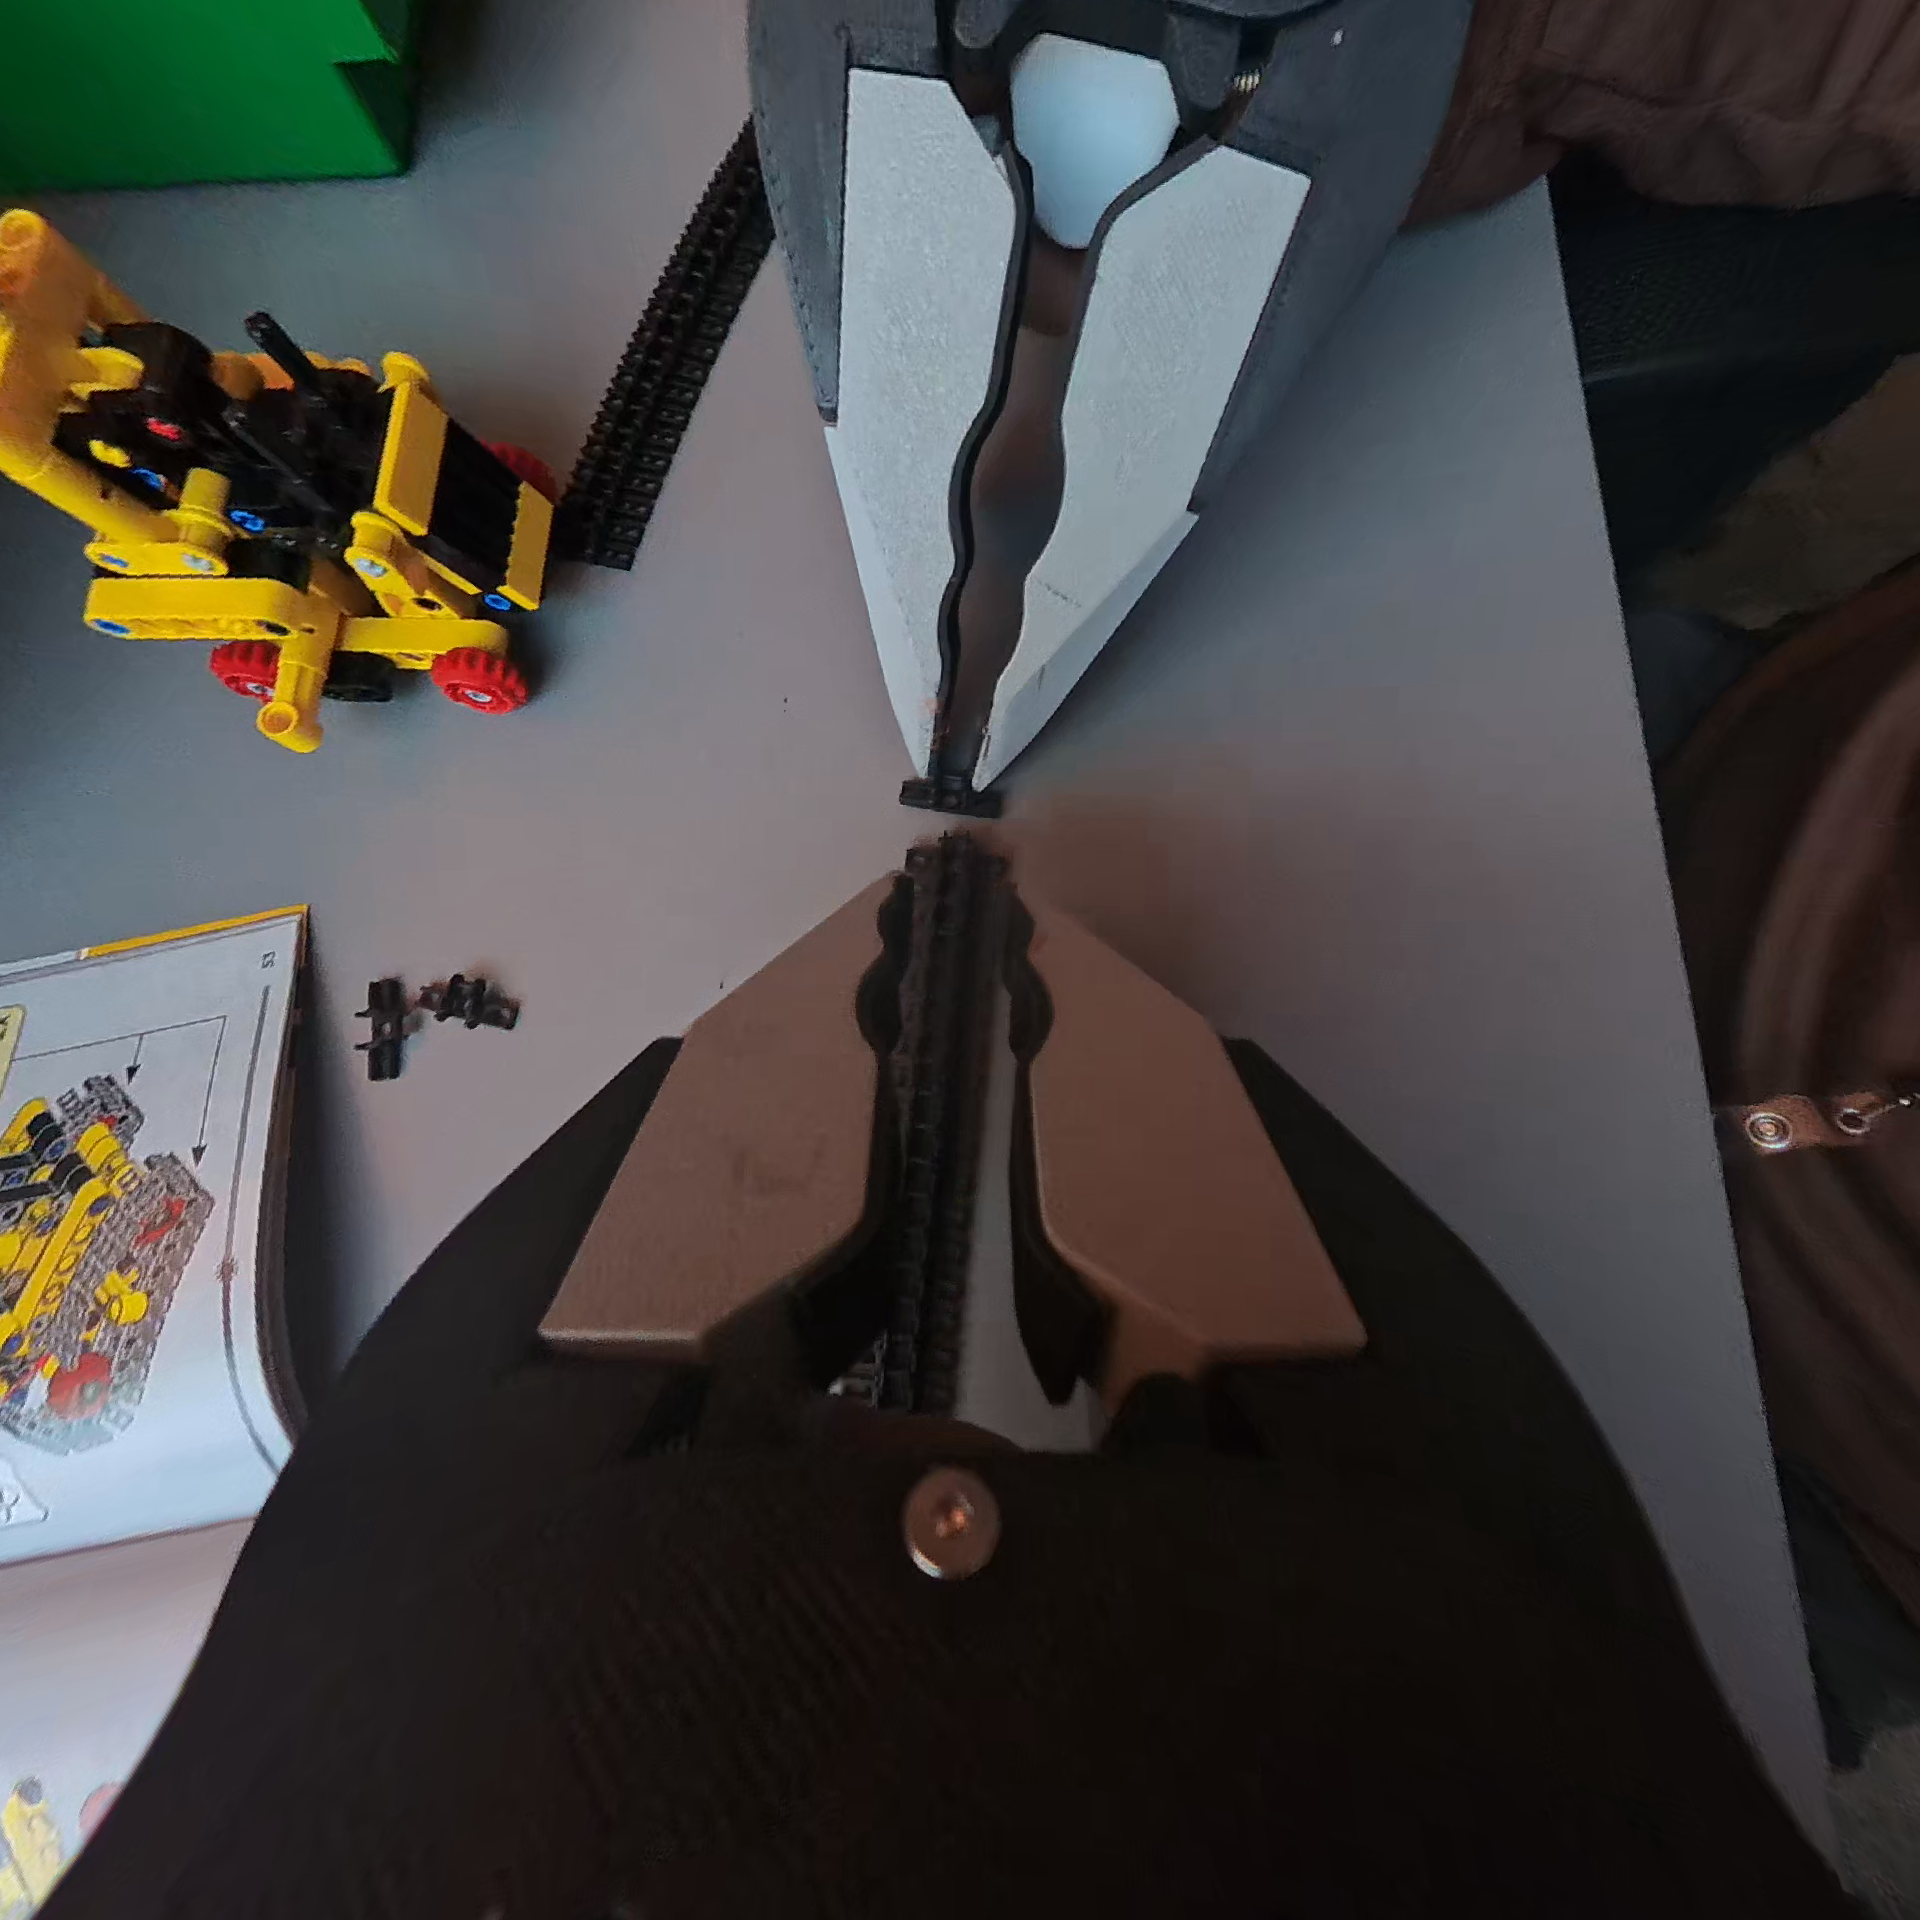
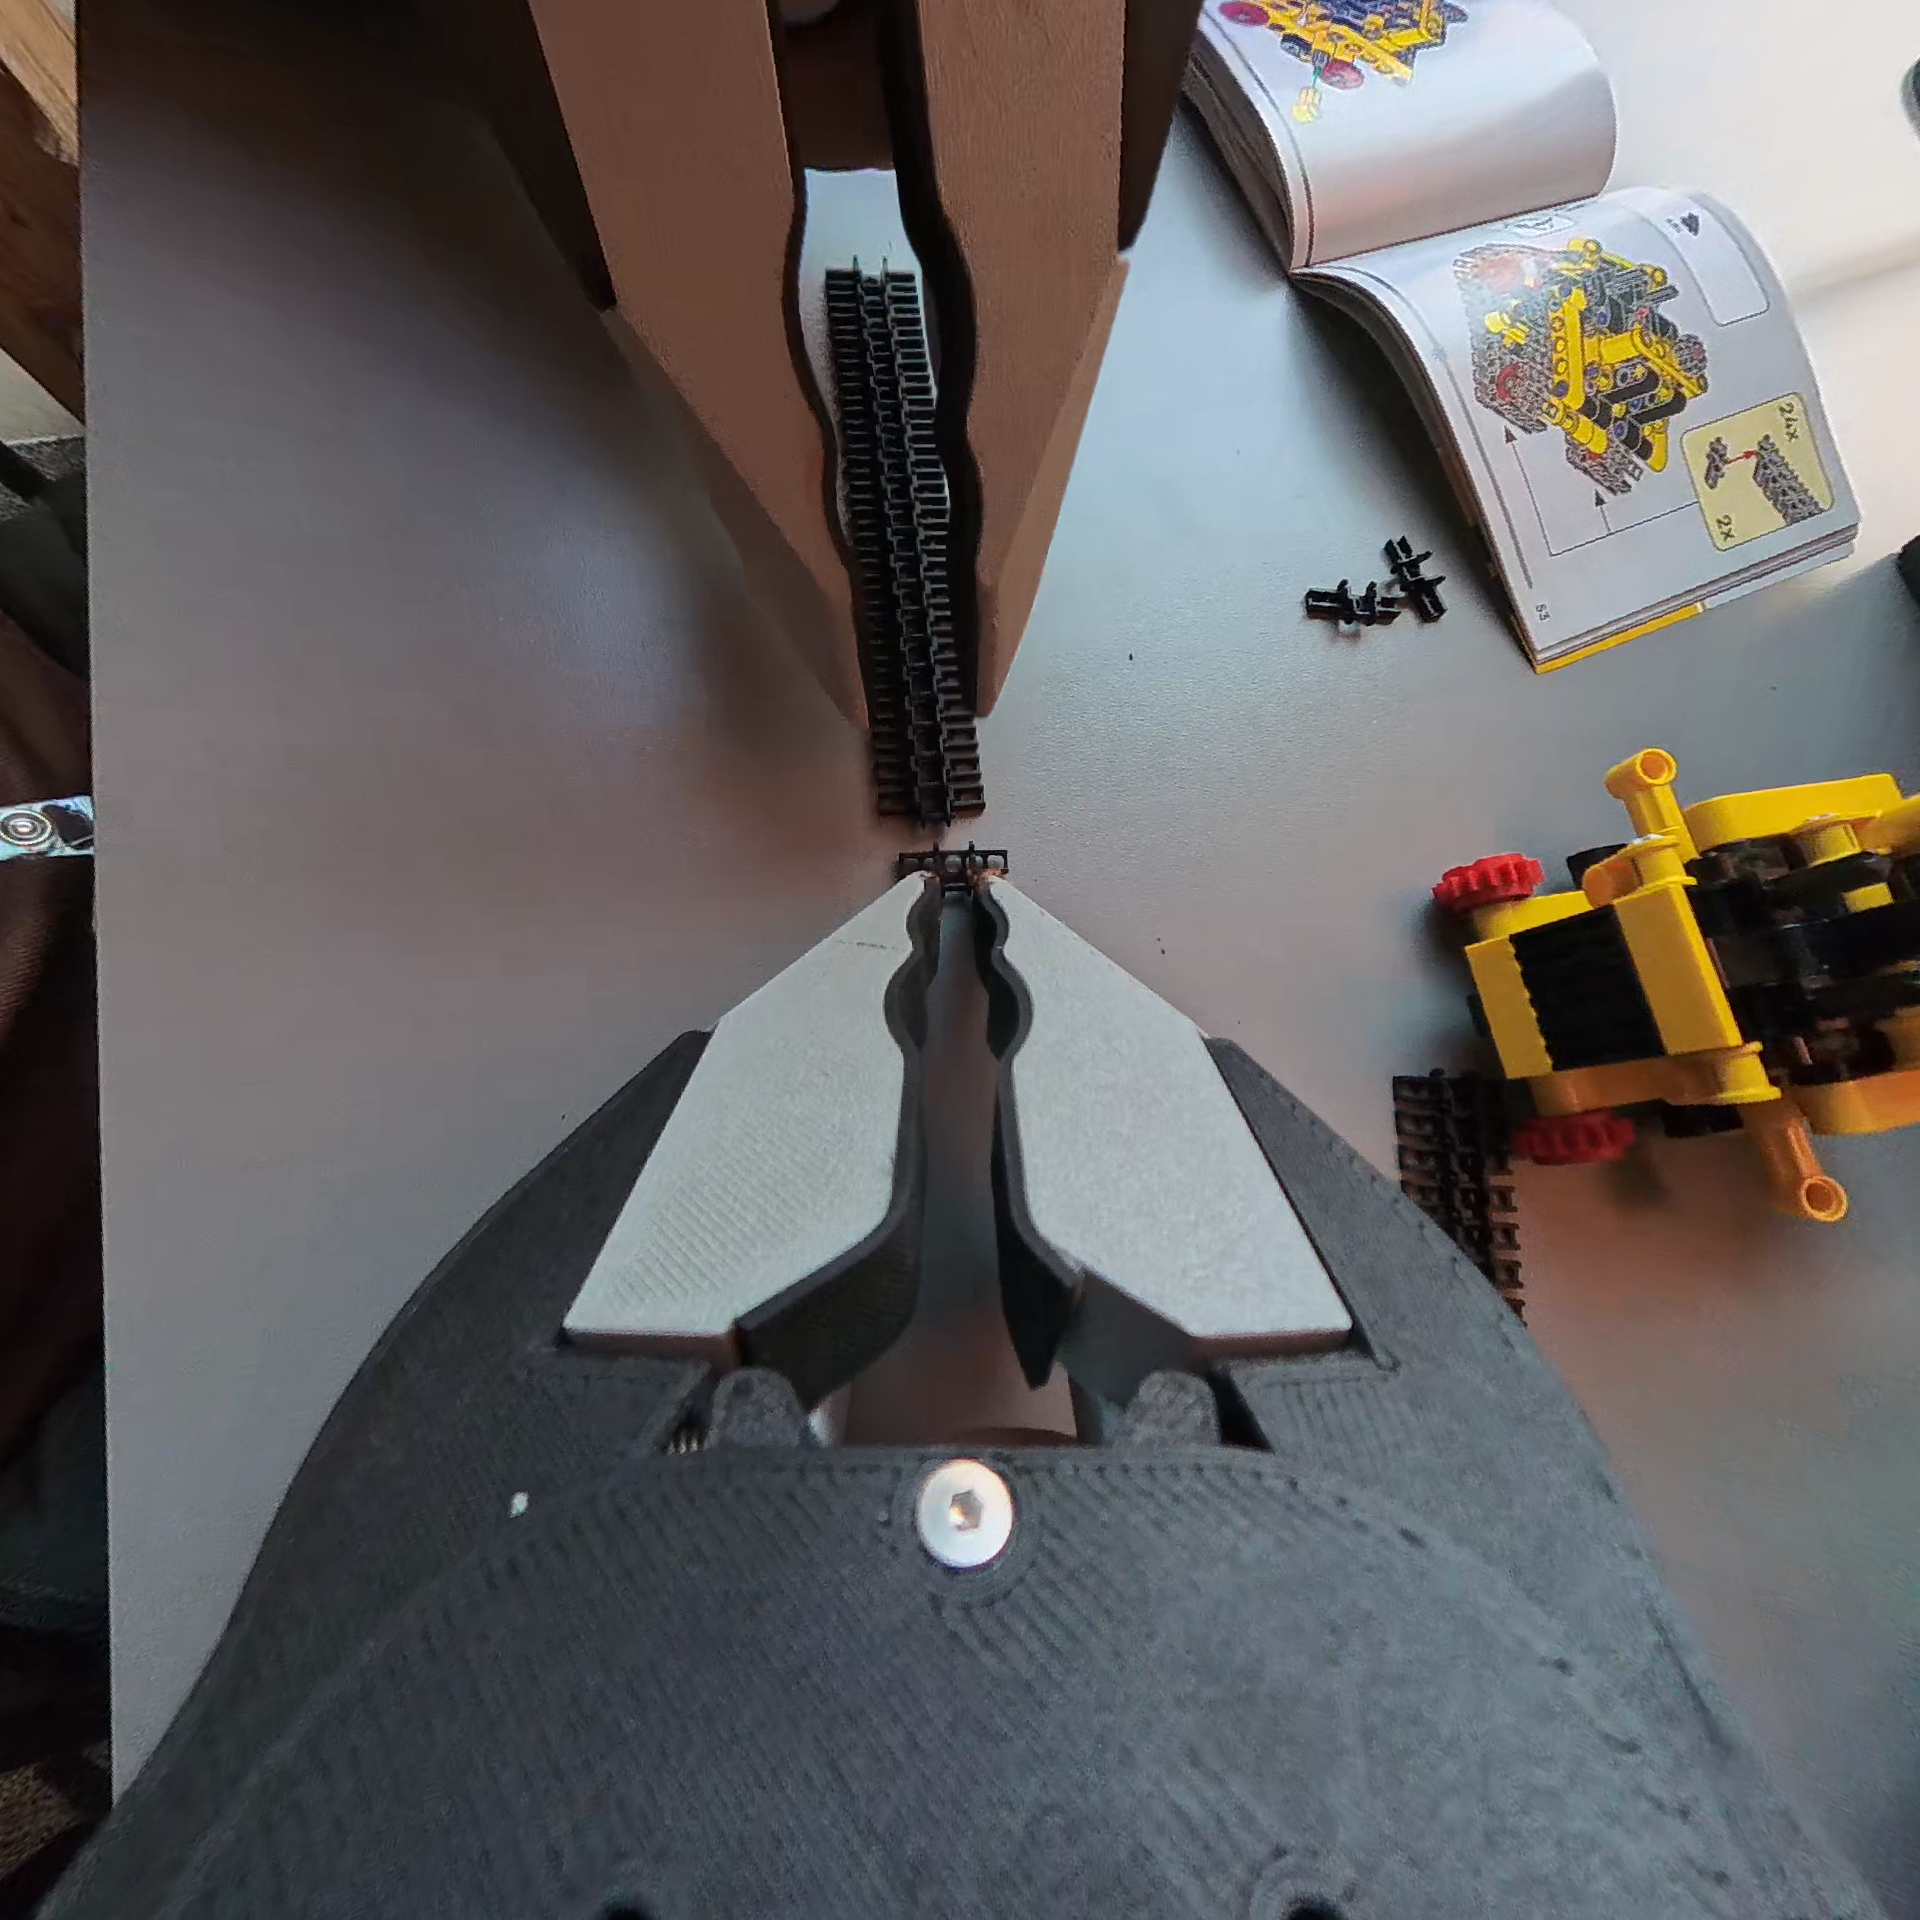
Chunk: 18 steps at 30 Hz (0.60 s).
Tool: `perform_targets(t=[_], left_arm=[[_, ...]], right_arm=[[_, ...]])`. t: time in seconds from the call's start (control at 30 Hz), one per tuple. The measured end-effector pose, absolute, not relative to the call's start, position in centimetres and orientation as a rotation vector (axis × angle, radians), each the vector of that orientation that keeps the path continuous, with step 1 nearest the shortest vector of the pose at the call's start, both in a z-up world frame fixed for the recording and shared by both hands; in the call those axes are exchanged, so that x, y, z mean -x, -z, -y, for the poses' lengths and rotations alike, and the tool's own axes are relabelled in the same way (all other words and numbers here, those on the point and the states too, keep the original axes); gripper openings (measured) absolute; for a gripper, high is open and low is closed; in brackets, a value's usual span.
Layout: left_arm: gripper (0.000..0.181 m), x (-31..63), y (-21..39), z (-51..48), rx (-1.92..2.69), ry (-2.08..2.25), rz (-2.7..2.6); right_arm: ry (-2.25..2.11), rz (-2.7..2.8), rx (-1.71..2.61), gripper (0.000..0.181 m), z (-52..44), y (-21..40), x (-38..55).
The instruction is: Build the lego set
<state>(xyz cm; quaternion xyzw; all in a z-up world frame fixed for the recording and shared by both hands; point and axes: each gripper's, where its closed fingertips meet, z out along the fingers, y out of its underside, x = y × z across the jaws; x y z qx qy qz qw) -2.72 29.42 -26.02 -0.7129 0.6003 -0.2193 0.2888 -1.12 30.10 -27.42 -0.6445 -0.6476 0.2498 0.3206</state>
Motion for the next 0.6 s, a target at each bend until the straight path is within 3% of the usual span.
perform_targets(t=[0.6], left_arm=[[0.006, 2.1, 27.3, -29.4, 1.924, 0.624, -1.676]], right_arm=[[-0.666, 1.717, 1.682, 0.004, -29.8, 27.4, 1.2]])
